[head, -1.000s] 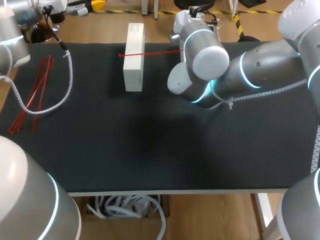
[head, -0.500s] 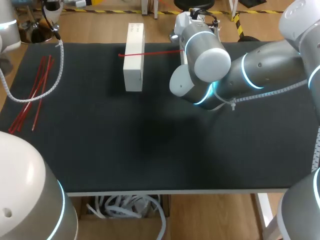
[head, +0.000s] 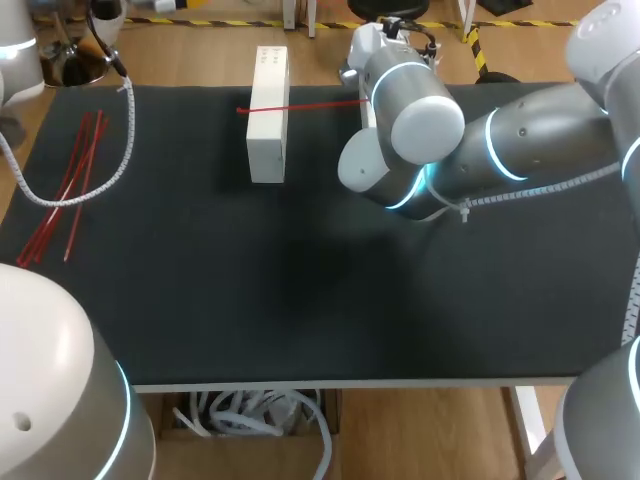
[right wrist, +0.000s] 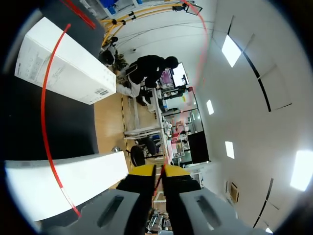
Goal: Grab the tape and strap the tape.
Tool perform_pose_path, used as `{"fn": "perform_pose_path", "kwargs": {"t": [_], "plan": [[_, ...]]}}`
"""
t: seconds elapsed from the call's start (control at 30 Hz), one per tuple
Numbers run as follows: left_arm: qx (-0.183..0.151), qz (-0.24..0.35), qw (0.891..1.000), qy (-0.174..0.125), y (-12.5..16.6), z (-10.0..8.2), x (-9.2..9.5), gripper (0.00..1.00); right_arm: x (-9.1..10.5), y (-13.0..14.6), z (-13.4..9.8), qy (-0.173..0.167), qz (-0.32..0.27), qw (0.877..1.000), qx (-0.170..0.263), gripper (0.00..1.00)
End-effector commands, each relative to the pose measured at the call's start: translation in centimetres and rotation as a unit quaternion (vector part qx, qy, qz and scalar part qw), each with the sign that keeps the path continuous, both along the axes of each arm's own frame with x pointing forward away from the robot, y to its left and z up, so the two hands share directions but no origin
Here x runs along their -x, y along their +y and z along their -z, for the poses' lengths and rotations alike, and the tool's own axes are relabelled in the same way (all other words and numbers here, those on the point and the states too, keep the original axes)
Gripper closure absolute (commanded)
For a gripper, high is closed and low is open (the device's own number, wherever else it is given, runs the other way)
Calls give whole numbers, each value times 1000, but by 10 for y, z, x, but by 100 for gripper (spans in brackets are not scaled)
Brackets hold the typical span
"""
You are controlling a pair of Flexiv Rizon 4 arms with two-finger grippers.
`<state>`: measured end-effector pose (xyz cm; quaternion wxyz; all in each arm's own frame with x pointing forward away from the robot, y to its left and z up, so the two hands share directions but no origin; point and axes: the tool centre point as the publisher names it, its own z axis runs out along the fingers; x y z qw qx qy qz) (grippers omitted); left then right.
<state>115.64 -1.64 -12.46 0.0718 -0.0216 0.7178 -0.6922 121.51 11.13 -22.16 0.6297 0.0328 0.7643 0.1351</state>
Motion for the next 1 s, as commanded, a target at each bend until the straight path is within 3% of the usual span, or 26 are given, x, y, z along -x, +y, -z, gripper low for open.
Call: {"fn": "perform_pose_path", "kwargs": {"t": [0.03,0.5,1.0], "plan": [[0,-3,1000,-1,-1,0,2,100,7,-6,-11,24,-9,1000,3,0],[0,-3,1000,-1,-1,0,2,100,16,-5,-12,29,-1,999,-20,0],[0,-3,1000,-1,-1,0,2,100,-2,-11,-8,27,24,999,-33,0]]}}
